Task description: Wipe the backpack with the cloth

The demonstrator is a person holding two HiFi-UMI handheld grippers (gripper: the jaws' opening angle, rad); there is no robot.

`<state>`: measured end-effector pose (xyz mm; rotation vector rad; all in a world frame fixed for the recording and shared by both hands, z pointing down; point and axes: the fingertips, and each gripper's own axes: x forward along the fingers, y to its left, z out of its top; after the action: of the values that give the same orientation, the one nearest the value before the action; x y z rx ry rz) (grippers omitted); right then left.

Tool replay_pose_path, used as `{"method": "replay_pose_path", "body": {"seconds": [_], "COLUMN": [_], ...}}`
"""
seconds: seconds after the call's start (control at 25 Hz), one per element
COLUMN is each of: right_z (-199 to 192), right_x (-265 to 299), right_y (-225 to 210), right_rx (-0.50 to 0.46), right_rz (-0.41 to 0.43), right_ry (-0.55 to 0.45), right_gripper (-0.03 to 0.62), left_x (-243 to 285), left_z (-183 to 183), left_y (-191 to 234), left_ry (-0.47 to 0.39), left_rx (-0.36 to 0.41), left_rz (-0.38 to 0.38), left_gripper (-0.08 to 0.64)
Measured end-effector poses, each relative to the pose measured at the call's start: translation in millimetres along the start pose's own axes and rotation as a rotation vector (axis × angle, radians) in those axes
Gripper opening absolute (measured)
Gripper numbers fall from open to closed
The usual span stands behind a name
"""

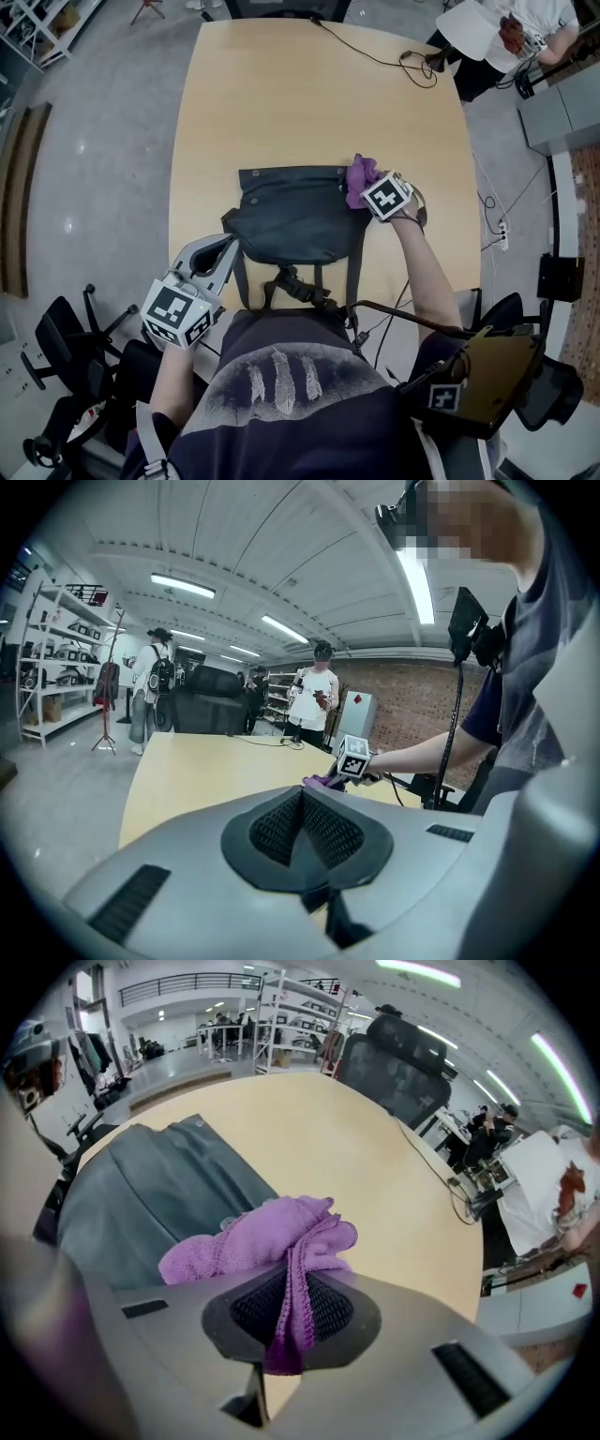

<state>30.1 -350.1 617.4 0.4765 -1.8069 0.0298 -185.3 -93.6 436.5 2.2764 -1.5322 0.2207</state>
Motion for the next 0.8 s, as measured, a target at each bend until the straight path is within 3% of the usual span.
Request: {"method": "replay_pose_path", "body": {"seconds": [0.16,0.36,0.56,0.8], "right_z": [8.2,40.6,49.2,85.5], "right_x": [-19.4,-18.5,30.7,43.9], "right_y": [-38.2,-32.8,21.4,63.8], "right_rx": [0.164,0.178,0.094,0.058], "right_rz": [-0.081,-0.147,-0.041,0.081], "right_ry": [-0.095,-0.177,-0.069,-0.066], "right_gripper": [0.029,0.029,0.029,0.029], "left_x": [2.0,2.8,-4.3,-26.1], "left_z": [-2.0,2.6,3.8,-10.1], "left_y": [0.9,-2.1,4.9,28.1], "left_ry": [0.005,-0.005,-0.008,0.001], "left_rx": [-0.004,0.004,-0.003,-0.041], "left_rz": [-0.006,-0.017,0.010,0.074], "left_gripper": [0.006,0.006,0.006,0.006]}}
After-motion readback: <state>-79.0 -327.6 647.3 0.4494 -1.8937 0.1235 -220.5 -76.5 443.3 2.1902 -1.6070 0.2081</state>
